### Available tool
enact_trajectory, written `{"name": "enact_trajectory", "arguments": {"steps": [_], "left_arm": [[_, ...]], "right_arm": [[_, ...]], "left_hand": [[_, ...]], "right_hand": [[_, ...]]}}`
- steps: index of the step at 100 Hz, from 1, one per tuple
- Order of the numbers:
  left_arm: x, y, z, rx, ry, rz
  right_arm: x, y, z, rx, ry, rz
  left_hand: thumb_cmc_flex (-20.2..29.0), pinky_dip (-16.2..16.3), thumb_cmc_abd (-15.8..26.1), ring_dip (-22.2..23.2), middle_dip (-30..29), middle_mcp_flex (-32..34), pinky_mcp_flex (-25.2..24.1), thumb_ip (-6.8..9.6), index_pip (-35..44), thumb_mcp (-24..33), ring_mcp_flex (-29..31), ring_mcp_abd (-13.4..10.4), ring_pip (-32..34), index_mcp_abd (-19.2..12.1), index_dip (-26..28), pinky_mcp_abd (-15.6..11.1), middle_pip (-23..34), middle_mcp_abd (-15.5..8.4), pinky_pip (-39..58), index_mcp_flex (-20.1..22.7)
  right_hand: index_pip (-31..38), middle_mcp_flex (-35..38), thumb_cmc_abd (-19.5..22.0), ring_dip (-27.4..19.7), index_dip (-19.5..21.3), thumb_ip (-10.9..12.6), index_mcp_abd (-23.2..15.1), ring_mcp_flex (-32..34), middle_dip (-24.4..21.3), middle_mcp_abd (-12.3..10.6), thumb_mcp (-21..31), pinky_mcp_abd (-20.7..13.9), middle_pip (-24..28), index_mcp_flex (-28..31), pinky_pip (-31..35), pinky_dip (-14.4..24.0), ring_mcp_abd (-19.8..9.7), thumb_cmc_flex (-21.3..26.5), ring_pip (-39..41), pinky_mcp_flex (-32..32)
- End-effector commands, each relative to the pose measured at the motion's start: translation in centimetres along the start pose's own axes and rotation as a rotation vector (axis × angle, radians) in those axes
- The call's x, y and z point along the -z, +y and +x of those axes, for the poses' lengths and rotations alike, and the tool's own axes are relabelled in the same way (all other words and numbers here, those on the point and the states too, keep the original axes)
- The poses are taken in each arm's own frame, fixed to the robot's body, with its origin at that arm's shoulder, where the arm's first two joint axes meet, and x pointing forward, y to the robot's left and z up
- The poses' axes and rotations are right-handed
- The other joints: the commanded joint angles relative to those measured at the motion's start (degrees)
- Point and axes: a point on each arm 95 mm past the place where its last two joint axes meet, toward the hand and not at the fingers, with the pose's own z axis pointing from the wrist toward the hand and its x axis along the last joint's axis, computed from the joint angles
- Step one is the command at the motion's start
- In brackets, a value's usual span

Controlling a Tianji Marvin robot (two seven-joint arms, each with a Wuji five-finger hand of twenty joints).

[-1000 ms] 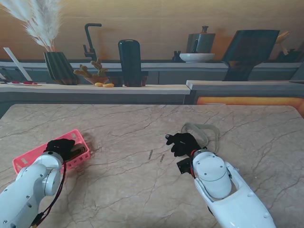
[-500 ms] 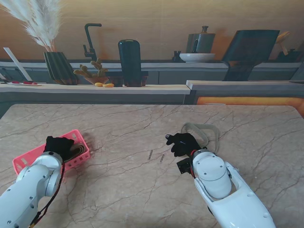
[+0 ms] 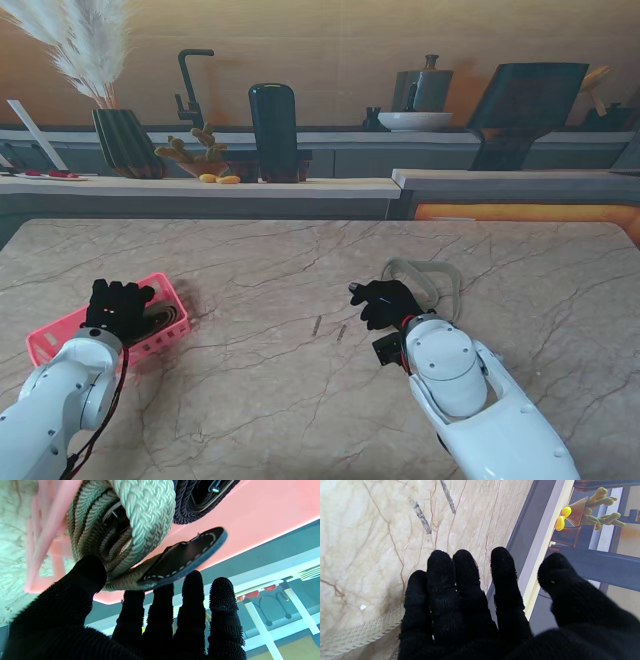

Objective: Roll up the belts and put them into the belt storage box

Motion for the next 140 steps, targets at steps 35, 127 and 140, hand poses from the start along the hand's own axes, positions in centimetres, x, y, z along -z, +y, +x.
{"name": "enact_trajectory", "arguments": {"steps": [35,127,140], "left_arm": [[1.4,-1.1,0.3,0.018,0.003,0.075],[-0.5,1.4,1.0,-0.075,-0.010,-0.079],[-0.7,1.6,1.0,-0.057,-0.006,-0.096]], "right_arm": [[0.0,-0.3,0.0,-0.007,0.005,0.006],[-0.1,-0.3,0.0,-0.009,-0.003,0.004],[-0.1,-0.3,0.0,-0.011,-0.003,0.003]], "left_hand": [[6.83,1.73,-4.49,2.81,5.36,6.40,2.83,-2.49,10.43,-0.15,4.70,0.90,5.69,-2.12,6.51,1.13,7.12,-1.40,4.47,4.47],[14.11,7.03,-7.67,9.68,18.18,22.13,16.41,-3.23,26.77,4.21,16.55,-0.18,18.52,-6.31,0.27,-2.65,8.14,-2.08,24.10,10.20],[15.20,5.36,-6.30,8.20,17.46,21.48,14.64,-2.96,25.60,3.22,15.36,-0.49,16.13,-6.58,-0.34,-2.03,6.40,-2.46,21.44,9.77]], "right_hand": [[-0.25,1.50,2.05,0.02,0.57,2.37,-1.31,0.69,-0.21,1.20,-0.89,0.69,0.05,1.36,-0.14,0.03,-0.18,1.44,0.51,-0.33],[-0.31,1.47,2.15,0.01,0.58,2.38,-1.24,0.67,-0.24,1.20,-0.93,0.65,0.08,1.33,-0.09,0.03,-0.18,1.35,0.56,-0.34],[-0.30,1.51,2.07,0.02,0.60,2.39,-1.28,0.72,-0.24,1.18,-0.90,0.68,0.10,1.38,-0.08,0.04,-0.08,1.41,0.60,-0.34]]}}
